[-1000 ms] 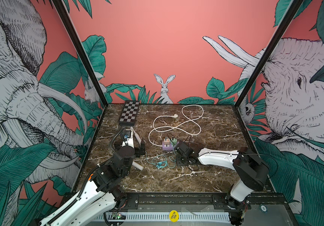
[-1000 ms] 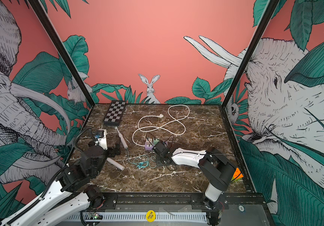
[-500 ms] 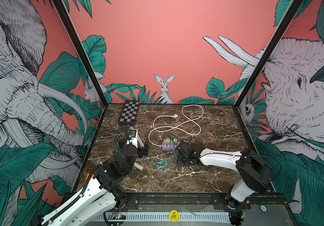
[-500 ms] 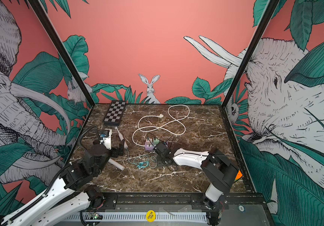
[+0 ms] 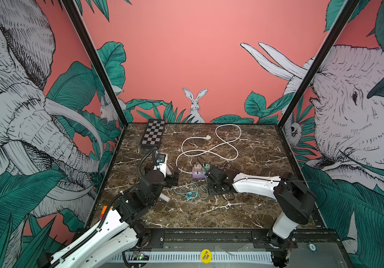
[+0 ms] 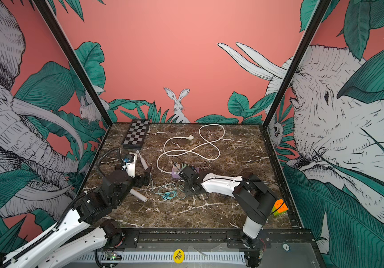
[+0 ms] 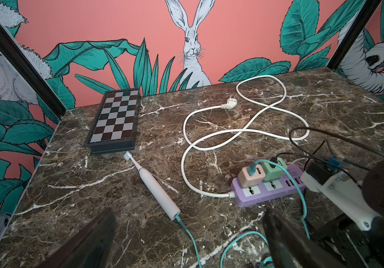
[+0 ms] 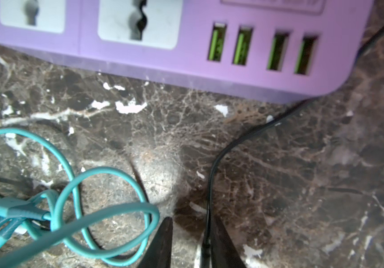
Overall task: Charge the electric toothbrush
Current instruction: Pick up the charging cable from the center of the board.
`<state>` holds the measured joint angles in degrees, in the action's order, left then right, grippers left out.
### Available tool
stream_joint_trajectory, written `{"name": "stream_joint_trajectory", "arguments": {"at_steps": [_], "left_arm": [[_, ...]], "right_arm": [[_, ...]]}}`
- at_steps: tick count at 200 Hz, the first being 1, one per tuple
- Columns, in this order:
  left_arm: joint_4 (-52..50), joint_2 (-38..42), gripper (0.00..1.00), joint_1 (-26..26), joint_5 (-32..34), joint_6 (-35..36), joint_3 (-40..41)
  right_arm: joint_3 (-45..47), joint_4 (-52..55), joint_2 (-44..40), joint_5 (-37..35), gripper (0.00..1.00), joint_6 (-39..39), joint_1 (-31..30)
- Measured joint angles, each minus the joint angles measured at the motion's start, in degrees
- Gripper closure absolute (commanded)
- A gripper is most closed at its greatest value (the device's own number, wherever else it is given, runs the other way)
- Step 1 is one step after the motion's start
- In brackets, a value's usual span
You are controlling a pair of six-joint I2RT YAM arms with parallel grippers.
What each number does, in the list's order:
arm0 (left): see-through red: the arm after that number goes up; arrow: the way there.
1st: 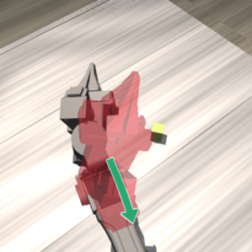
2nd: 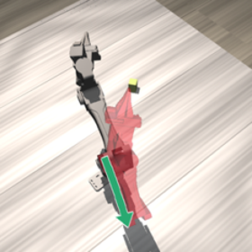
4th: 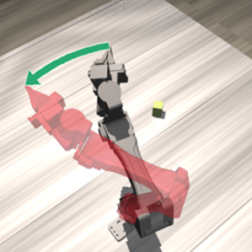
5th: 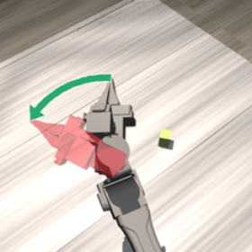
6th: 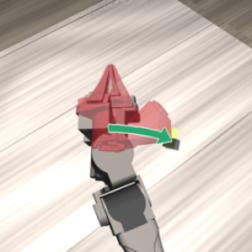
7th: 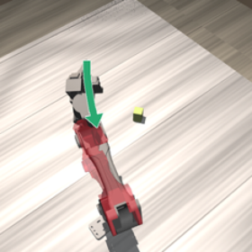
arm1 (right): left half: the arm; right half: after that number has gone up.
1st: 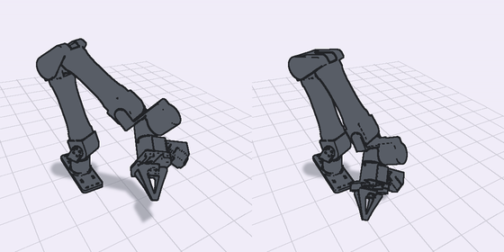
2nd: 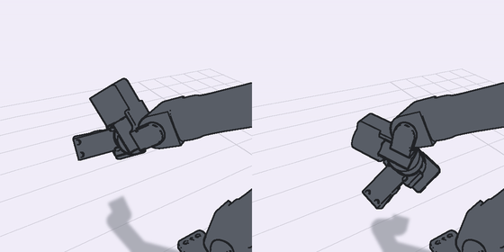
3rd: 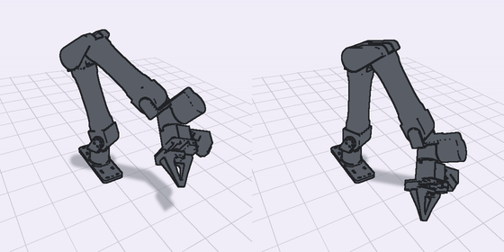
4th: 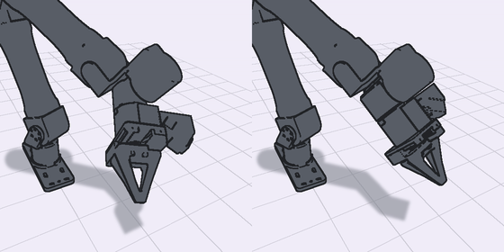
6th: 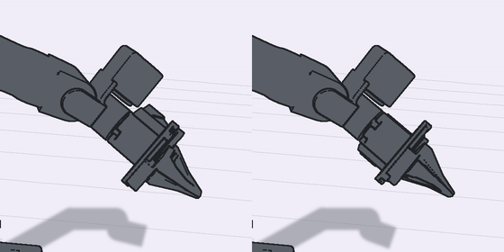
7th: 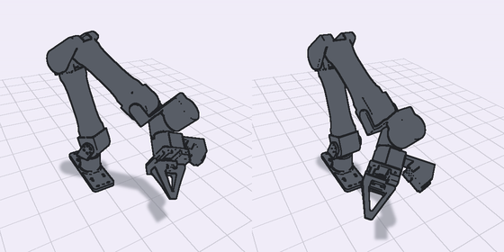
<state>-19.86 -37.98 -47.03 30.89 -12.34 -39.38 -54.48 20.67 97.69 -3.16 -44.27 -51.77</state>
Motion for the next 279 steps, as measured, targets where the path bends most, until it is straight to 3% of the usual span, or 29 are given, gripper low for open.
{"name": "stream_joint_trajectory", "arguments": {"at_steps": [110, 157, 217, 246, 279], "left_arm": [[0.0, 0.2, 0.01, 0.0, -0.5, 0.2, 0.0], [0.0, 0.2, 0.01, 0.0, -2.3, 0.4, 0.0], [1.9, 0.0, 0.01, 0.0, -12.5, 1.1, 0.1], [4.1, -1.5, 0.01, 0.0, -17.8, -8.1, 0.4], [15.0, -3.1, 0.02, 0.0, -25.3, -29.5, 7.0]], "right_arm": [[2.0, -1.8, -0.8, 1.0, 1.00, -1.4, 0.8], [3.3, -2.6, -2.1, 1.9, 1.00, -1.8, 0.8], [6.5, -1.2, -19.8, 1.2, 1.00, -4.3, 0.8], [7.9, -3.1, -26.6, 0.7, 1.00, -6.8, 1.0], [15.1, -11.0, -35.0, 0.7, 1.00, -11.6, 2.2]]}}
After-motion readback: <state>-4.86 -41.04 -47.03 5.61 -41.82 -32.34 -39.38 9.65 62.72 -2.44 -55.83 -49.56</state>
